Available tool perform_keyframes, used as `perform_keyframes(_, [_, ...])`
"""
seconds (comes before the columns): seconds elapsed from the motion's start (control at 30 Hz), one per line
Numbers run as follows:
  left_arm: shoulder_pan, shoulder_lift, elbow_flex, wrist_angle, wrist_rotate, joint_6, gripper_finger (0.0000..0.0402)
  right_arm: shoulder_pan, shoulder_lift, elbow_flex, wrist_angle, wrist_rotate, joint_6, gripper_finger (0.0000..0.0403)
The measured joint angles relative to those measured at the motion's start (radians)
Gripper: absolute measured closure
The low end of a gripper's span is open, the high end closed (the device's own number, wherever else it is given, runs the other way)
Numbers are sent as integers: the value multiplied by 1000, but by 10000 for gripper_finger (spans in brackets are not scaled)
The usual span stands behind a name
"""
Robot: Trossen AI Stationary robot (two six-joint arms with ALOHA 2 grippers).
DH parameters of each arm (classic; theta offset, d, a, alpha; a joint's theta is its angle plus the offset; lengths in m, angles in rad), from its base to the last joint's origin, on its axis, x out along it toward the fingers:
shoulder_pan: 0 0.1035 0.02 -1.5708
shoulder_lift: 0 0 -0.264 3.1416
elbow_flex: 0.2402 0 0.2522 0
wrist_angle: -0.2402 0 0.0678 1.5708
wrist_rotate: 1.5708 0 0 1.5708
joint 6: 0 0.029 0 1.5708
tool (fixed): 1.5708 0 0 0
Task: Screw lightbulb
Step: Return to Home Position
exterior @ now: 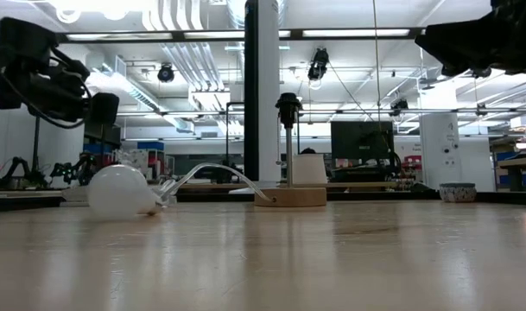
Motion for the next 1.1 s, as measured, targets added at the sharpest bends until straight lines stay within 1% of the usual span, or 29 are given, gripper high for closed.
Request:
perform_keyframes(0.1, [48,41,0,37,35,-3,99,0,0,0,9,0,0,204])
perform_keyframes(0.23, [76,56,0,63,27,-3,99,0,0,0,14,24,-2,204])
perform_keyframes(0.57, [78,53,0,76,21,3,99,0,0,0,15,44,-14,204])
perform_keyframes(1.1, [78,53,0,75,20,3,99,0,0,0,23,44,-33,204])
